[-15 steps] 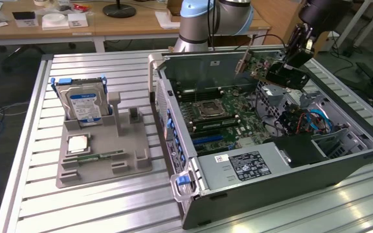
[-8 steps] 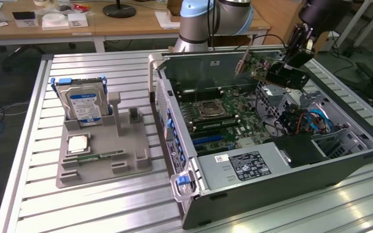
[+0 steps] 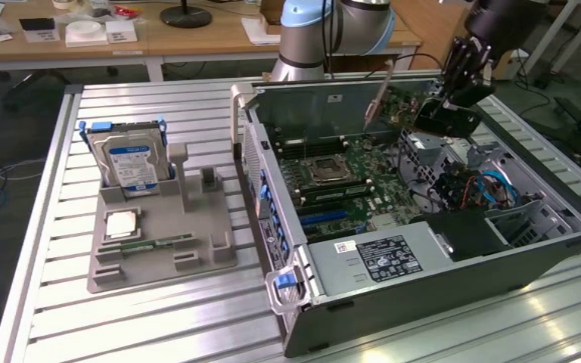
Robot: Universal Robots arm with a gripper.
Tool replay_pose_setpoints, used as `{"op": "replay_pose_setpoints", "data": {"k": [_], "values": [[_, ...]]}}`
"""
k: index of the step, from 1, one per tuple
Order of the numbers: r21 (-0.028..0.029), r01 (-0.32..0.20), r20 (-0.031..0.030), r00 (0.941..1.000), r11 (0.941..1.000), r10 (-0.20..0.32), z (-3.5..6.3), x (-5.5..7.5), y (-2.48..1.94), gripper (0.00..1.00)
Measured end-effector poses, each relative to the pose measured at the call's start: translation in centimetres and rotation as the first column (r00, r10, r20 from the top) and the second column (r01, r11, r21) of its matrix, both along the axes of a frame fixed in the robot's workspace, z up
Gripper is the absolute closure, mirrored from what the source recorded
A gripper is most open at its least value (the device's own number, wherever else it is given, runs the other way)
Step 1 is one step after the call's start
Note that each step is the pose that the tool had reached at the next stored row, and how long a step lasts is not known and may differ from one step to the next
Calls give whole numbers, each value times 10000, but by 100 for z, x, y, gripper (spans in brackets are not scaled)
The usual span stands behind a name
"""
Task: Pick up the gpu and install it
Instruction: 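Insert the gpu into the slot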
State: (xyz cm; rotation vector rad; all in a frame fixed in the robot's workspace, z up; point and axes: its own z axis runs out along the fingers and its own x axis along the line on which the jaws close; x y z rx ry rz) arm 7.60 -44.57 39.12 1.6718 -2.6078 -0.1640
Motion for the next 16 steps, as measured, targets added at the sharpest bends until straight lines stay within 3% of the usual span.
{"op": "replay_pose_setpoints", "data": {"k": [6, 13, 16], "values": [[-1, -1019, 0, 9948, 9948, 1019, -8, 0, 0, 73], [1, -1136, 0, 9935, 9935, 1136, -9, 0, 0, 73], [-1, -1629, 0, 9866, 9866, 1629, -11, 0, 0, 73]]}}
